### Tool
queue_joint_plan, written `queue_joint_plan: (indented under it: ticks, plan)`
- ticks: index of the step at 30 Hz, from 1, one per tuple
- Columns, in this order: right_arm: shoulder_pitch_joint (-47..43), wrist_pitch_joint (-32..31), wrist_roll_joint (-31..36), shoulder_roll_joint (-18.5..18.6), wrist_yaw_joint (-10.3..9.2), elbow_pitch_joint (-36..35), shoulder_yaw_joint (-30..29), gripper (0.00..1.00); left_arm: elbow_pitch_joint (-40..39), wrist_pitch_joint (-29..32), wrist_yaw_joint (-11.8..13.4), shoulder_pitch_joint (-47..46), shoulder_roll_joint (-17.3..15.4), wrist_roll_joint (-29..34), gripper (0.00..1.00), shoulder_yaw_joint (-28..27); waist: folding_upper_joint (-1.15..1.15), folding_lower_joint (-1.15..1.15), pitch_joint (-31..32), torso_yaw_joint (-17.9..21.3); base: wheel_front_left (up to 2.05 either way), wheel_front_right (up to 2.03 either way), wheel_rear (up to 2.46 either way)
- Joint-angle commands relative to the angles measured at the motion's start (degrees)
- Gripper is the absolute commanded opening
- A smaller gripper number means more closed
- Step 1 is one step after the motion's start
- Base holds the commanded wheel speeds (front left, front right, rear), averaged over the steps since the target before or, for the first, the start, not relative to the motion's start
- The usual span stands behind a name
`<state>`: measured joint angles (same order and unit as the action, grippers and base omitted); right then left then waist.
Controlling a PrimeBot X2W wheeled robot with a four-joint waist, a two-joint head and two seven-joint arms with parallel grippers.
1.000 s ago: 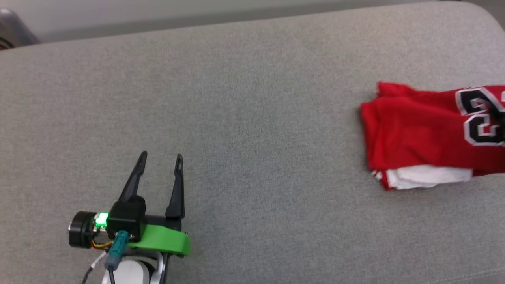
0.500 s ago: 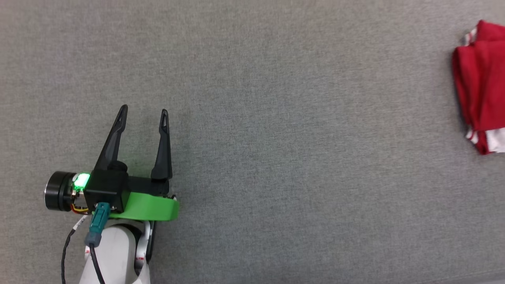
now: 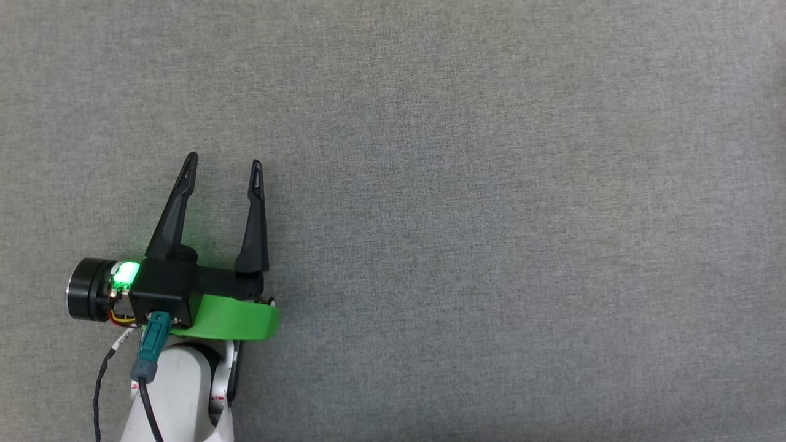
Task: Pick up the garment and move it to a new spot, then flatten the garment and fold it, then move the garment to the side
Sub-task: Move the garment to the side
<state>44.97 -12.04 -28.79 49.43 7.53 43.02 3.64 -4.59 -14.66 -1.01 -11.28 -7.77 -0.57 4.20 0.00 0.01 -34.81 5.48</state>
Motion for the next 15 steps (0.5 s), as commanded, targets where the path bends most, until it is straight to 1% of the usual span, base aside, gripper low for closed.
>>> queue_joint_plan:
  ticks: [1,3,5,7,12,15]
  plan:
    - [1.0,2.0,0.5,-0.4,-0.04,0.9,-0.7,1.0,0.1,-0.3,0.3,-1.0,-0.2,0.4,1.0,0.3,0.0,-0.01,1.1,0.0,0.0,0.0,0.0]
    - [1.1,5.3,0.6,-1.1,-0.04,1.8,-1.8,1.0,0.5,-0.3,0.3,-1.0,0.0,0.2,1.0,0.4,0.0,-0.01,2.4,-0.1,0.0,0.0,0.0]
    - [0.5,9.1,2.0,-1.4,-0.04,1.6,-1.5,1.0,1.0,-0.3,0.4,-0.5,0.2,0.0,1.0,0.6,0.0,-0.01,4.1,-0.1,0.0,0.0,0.0]
    - [-0.2,13.0,1.8,-2.7,-0.04,1.0,-1.7,1.0,1.7,-0.3,0.5,0.1,0.4,-0.2,1.0,0.7,0.0,-0.01,6.2,-0.1,0.0,0.0,0.0]
    - [-2.4,22.4,3.9,-4.7,-0.04,-1.9,-1.9,1.0,3.1,-0.3,0.6,2.4,0.9,-0.8,1.0,0.8,0.0,-0.01,11.2,-0.3,0.0,0.0,0.0]
    - [-3.7,25.3,5.4,-6.9,-0.04,-4.8,-2.6,1.0,3.8,-0.3,0.6,3.9,1.2,-1.2,1.0,0.6,0.0,-0.01,13.9,-0.7,0.0,0.0,0.0]
